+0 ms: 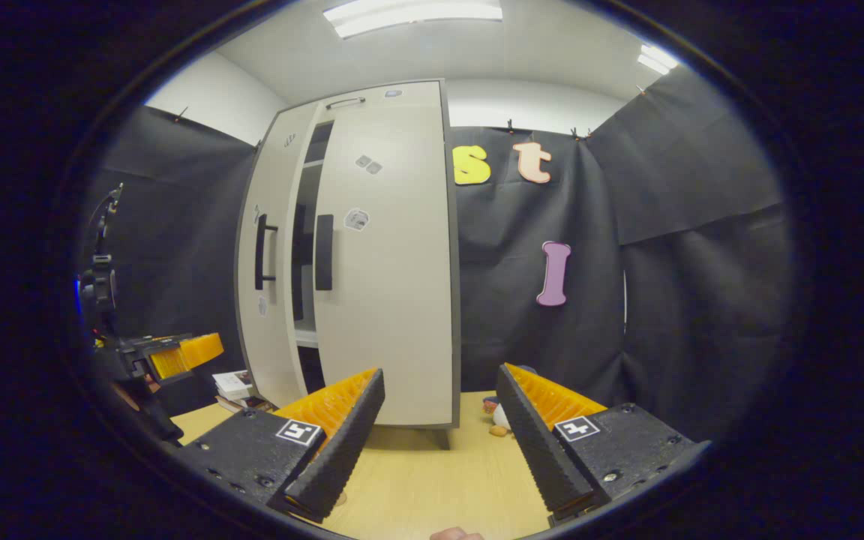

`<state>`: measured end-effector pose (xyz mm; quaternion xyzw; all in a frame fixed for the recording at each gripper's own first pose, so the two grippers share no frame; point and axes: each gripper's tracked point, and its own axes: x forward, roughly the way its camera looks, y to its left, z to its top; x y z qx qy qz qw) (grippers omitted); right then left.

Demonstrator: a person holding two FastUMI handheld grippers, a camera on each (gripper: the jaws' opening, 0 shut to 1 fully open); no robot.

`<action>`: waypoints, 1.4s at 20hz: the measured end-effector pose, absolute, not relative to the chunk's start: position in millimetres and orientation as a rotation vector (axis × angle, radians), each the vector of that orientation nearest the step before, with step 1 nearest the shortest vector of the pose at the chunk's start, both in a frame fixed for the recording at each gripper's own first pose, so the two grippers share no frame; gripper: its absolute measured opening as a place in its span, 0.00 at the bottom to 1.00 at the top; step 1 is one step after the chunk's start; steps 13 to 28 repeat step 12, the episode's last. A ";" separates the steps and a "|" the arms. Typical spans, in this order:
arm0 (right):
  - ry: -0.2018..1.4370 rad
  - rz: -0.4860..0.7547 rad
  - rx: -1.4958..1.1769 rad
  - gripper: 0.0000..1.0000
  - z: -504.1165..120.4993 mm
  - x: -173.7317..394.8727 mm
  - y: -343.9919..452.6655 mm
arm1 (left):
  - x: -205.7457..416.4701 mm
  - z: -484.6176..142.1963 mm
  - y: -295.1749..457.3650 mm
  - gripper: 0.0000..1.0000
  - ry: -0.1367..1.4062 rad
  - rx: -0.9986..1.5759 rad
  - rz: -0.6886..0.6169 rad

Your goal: Grasp the bottle in the cabinet with the left hand and place it on the coaster, then close the right door with the right hand and the left door with the left hand.

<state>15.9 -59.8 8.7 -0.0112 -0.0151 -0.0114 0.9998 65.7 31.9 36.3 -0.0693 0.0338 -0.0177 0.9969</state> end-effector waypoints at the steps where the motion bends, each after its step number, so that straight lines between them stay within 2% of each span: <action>1: -0.025 -0.027 -0.023 0.98 5.3 15.4 -60.4 | 64.6 36.2 31.1 0.95 0.067 -0.141 -0.029; 2: -0.018 -0.029 -0.020 0.98 1.9 15.3 -60.0 | 63.7 36.9 31.2 0.95 0.059 -0.138 -0.024; 3: -0.009 -0.030 -0.015 0.94 -1.1 16.9 -59.2 | 63.4 38.6 31.8 0.95 0.052 -0.133 -0.017; 4: 0.001 -0.029 -0.006 0.98 -5.1 17.5 -58.9 | 63.6 39.9 32.1 0.95 0.047 -0.128 -0.013; 5: 0.006 -0.028 0.005 0.94 -6.9 19.5 -58.7 | 62.3 40.4 31.5 0.95 0.046 -0.125 -0.015; 6: 0.010 -0.028 0.015 0.94 -8.6 22.5 -58.3 | 62.1 40.6 31.7 0.95 0.043 -0.127 -0.013; 7: 0.012 -0.028 0.023 0.98 -9.1 24.6 -58.5 | 61.1 40.3 31.6 0.95 0.043 -0.129 -0.014; 8: 0.012 -0.026 0.030 0.94 -9.4 25.6 -58.2 | 60.6 40.2 31.8 0.95 0.044 -0.130 -0.014; 9: 0.011 -0.023 0.034 0.98 -8.6 26.9 -57.5 | 60.6 39.0 31.9 0.99 0.048 -0.130 -0.012; 10: 0.010 -0.019 0.037 0.94 -9.2 27.9 -56.4 | 60.7 37.9 31.9 0.95 0.052 -0.128 -0.010; 11: 0.012 -0.015 0.035 0.94 -9.8 28.4 -55.9 | 59.6 37.7 31.7 0.95 0.058 -0.123 -0.007; 12: 0.015 -0.013 0.033 0.98 -11.4 29.2 -55.9 | 59.1 37.5 31.7 0.95 0.061 -0.119 -0.003; 28: 0.015 -0.013 0.033 0.98 -11.4 29.2 -55.9 | 59.1 37.5 31.7 0.95 0.061 -0.119 -0.003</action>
